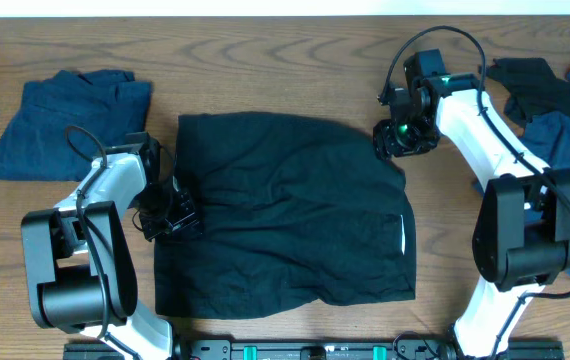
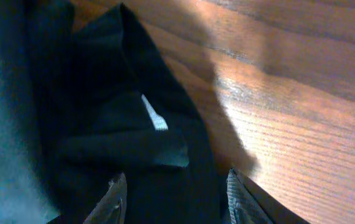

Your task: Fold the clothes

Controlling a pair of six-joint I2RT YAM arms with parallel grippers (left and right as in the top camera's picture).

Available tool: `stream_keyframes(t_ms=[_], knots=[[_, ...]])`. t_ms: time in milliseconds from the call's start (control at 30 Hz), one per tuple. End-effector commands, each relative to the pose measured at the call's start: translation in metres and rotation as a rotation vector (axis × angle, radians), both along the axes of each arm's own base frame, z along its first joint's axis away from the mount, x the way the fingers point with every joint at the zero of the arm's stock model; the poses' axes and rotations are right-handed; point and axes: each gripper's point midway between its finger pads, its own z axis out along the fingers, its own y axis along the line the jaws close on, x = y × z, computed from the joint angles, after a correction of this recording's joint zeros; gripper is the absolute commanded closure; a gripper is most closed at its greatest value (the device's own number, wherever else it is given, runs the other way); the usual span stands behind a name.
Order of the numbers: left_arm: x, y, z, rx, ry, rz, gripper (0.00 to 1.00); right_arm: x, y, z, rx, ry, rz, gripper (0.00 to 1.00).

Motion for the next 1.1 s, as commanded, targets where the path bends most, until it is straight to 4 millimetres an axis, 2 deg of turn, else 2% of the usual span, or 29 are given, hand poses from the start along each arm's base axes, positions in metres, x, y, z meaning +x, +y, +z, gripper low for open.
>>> stream_keyframes(t_ms=[0,100,167,233,267,300,333,400,467,600,767,933,1067], knots=[[0.008,0.018,0.007,0.082,-0.027,-0.024,0.53,0.008,-0.009,0.040,0.008,-0.111,0.005,0.48],[0.023,0.020,0.037,0.094,-0.111,-0.020,0.53,0.011,-0.021,0.062,-0.013,-0.172,-0.020,0.47],[0.039,0.022,0.064,0.109,-0.214,-0.016,0.53,0.010,-0.026,0.078,-0.010,-0.209,-0.032,0.45],[0.054,0.024,0.088,0.125,-0.327,-0.011,0.52,0.005,-0.026,0.089,-0.003,-0.237,0.018,0.41],[0.063,0.025,0.098,0.134,-0.390,-0.009,0.43,0.002,-0.024,0.092,0.001,-0.242,0.064,0.39],[0.072,0.026,0.108,0.143,-0.455,-0.003,0.32,-0.005,-0.023,0.093,-0.003,-0.239,0.126,0.37],[0.083,0.027,0.118,0.152,-0.526,-0.001,0.29,-0.011,-0.023,0.091,-0.011,-0.225,0.169,0.36],[0.102,0.028,0.131,0.164,-0.628,-0.002,0.27,-0.023,-0.025,0.082,-0.029,-0.184,0.256,0.34],[0.116,0.027,0.134,0.165,-0.682,-0.008,0.27,-0.028,-0.025,0.072,-0.032,-0.155,0.294,0.35],[0.138,0.016,0.121,0.143,-0.713,-0.036,0.27,-0.032,-0.025,0.047,-0.037,-0.124,0.356,0.34],[0.159,-0.015,0.084,0.050,-0.692,-0.096,0.27,-0.022,-0.024,0.022,-0.041,-0.141,0.371,0.37],[0.166,-0.025,0.038,0.037,-0.623,-0.119,0.27,-0.026,-0.013,0.009,-0.019,-0.124,0.421,0.38],[0.165,-0.024,0.011,0.034,-0.571,-0.117,0.27,-0.029,0.000,0.004,0.023,-0.110,0.449,0.48]])
